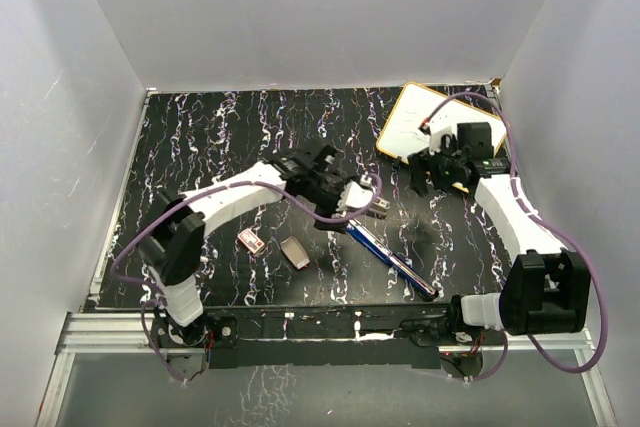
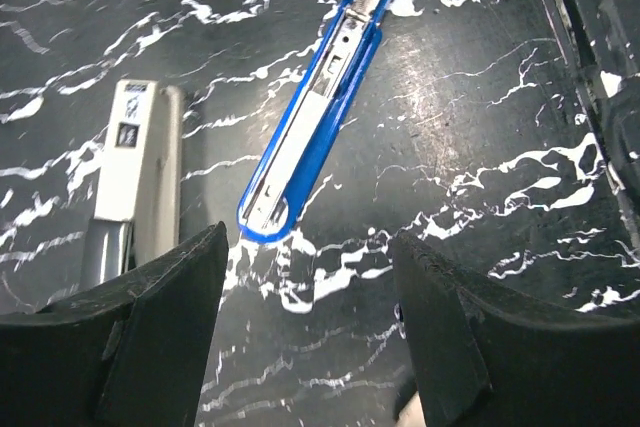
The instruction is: Load the staples into the stapler
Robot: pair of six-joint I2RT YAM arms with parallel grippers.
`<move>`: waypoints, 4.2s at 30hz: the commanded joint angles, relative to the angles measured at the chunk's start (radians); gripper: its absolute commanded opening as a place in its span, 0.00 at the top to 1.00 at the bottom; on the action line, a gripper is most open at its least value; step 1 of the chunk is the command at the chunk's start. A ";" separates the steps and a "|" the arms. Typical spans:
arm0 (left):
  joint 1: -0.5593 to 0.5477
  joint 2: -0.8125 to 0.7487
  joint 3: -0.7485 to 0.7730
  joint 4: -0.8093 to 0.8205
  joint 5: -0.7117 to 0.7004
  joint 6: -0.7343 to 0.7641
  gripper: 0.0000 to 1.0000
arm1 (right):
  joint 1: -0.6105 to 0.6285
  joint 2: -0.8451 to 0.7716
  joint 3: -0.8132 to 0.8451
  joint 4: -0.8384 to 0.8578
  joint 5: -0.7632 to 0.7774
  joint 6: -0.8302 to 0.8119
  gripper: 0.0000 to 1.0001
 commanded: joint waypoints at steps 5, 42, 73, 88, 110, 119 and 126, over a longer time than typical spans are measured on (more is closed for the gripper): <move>-0.111 0.214 0.192 -0.135 -0.047 0.189 0.36 | -0.080 -0.115 -0.093 -0.089 0.046 0.019 0.18; 0.049 -0.010 -0.296 0.182 -0.321 -0.180 0.83 | -0.081 -0.101 -0.143 -0.238 -0.263 -0.499 0.15; 0.110 0.011 -0.113 0.114 -0.119 -0.297 0.43 | 0.100 0.123 -0.351 0.185 -0.227 -0.574 0.41; 0.109 0.067 -0.097 0.274 -0.184 -0.490 0.43 | 0.101 0.104 -0.349 0.171 -0.209 -0.557 0.51; 0.079 0.131 -0.120 0.271 -0.195 -0.463 0.44 | 0.101 0.093 -0.346 0.158 -0.188 -0.546 0.55; 0.078 0.153 -0.137 0.255 -0.209 -0.438 0.45 | 0.101 0.084 -0.315 0.121 -0.211 -0.538 0.58; 0.078 0.169 -0.169 0.253 -0.206 -0.424 0.48 | 0.100 0.048 -0.261 0.038 -0.274 -0.518 0.66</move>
